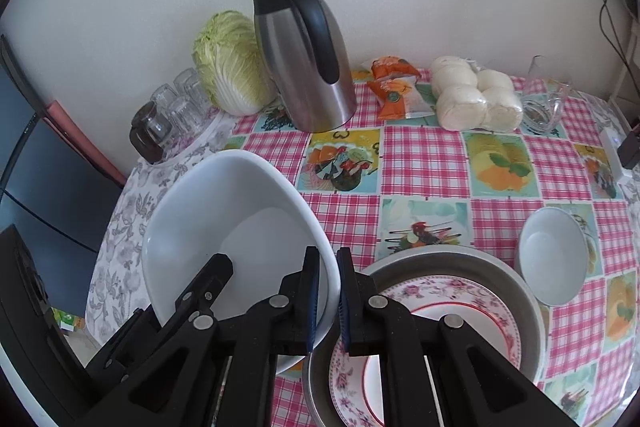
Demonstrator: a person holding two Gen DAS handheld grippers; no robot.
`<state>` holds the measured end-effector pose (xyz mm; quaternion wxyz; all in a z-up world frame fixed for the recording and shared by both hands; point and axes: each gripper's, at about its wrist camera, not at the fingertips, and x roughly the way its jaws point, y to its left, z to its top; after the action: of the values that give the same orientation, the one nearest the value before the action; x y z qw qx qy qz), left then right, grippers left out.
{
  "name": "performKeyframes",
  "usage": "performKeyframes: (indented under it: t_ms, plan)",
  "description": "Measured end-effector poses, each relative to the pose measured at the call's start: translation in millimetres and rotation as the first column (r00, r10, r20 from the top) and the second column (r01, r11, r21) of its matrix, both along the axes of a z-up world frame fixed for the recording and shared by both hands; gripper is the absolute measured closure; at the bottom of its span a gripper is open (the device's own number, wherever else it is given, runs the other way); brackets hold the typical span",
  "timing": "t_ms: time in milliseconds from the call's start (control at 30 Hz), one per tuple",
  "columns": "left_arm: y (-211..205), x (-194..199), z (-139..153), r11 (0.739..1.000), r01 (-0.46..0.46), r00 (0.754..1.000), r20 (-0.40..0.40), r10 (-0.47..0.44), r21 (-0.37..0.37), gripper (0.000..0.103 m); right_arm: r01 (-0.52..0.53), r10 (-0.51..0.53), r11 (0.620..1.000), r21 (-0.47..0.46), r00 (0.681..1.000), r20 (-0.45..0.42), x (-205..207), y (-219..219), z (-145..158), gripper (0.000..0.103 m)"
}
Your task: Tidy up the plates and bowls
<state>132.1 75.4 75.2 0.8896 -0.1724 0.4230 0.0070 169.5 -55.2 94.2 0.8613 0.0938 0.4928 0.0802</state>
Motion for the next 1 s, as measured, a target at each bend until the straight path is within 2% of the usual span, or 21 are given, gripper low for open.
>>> performKeyframes:
  t_ms: [367, 700, 1000]
  plan:
    - [-38, -38, 25, 0.994, 0.105, 0.992, 0.073, -0.107, 0.034, 0.088, 0.083, -0.086, 0.996, 0.038, 0.994, 0.074, -48, -51, 23, 0.093]
    - [-81, -59, 22, 0.972, 0.182, 0.98, 0.058, -0.193, 0.149, 0.088, 0.181, -0.191, 0.975, 0.132, 0.979, 0.07, -86, -94, 2, 0.093]
    - [-102, -63, 16, 0.952, 0.229, 0.971, 0.028, -0.239, 0.202, 0.088, 0.202, -0.219, 0.964, 0.173, 0.972, 0.08, -101, -112, -14, 0.093]
